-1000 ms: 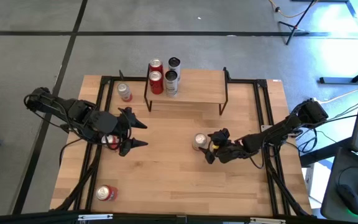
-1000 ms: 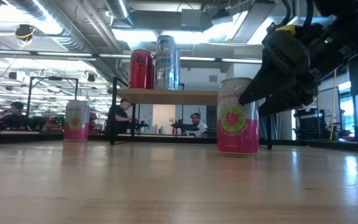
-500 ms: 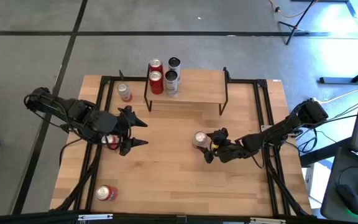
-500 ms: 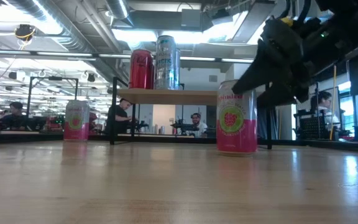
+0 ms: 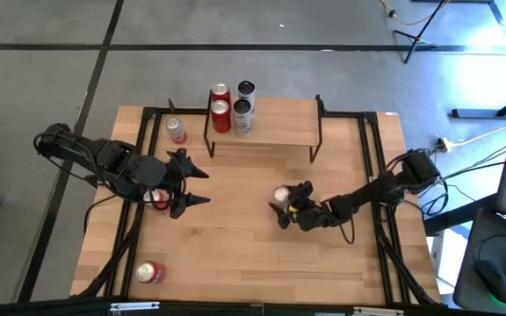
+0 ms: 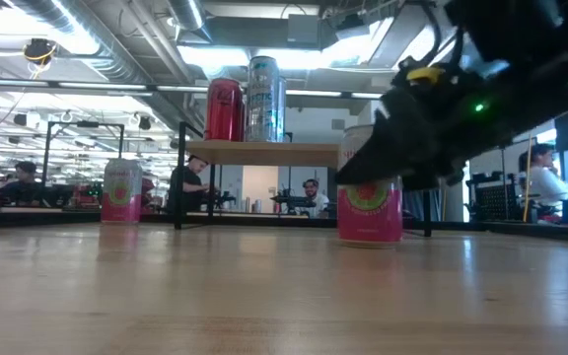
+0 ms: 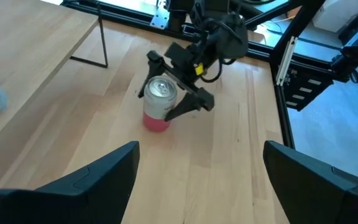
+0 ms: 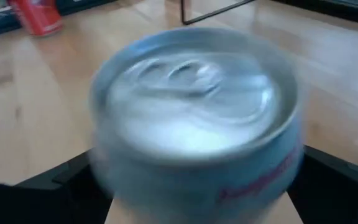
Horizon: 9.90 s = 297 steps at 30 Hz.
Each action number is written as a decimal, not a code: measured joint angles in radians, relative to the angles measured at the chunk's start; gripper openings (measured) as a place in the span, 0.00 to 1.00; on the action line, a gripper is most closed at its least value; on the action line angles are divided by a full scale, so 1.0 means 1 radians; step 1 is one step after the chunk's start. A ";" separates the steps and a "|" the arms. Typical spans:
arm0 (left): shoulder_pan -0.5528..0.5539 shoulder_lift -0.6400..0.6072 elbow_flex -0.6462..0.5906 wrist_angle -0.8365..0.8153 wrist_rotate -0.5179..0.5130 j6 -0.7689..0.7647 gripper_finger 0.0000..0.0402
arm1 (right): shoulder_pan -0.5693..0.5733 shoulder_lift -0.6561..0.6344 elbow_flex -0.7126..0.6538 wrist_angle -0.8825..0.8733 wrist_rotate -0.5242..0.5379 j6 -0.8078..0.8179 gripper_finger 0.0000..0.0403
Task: Place canned beverage on shelf
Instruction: Put the bottom pink soda can on the shelf, then put the pink soda can on the shelf aligned with the other pink soda can
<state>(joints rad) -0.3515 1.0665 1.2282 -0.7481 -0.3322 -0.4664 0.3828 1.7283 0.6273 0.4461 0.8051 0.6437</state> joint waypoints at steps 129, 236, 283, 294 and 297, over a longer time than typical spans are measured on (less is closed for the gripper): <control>0.151 0.086 0.000 0.019 -0.220 -0.268 0.82 | -0.756 -0.323 0.378 -0.560 -1.099 -0.704 0.87; 0.663 0.014 -0.226 -0.219 -0.075 -0.365 0.26 | -0.755 -0.553 0.417 -0.861 -0.955 -0.776 0.87; 1.285 0.183 -0.639 0.487 0.429 -0.316 0.41 | -0.756 -0.552 0.417 -0.919 -0.955 -0.736 0.87; 1.372 0.304 -0.639 0.637 0.622 -0.301 0.24 | -0.756 -0.552 0.417 -0.919 -0.955 -0.715 0.87; 1.393 0.322 -0.639 0.686 0.682 -0.306 0.20 | -0.756 -0.552 0.417 -0.920 -0.955 -0.715 0.87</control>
<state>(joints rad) 1.0415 1.3880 0.5892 -0.0625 0.3495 -0.7723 -0.3737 1.1763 1.0447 -0.4736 -0.1501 -0.0715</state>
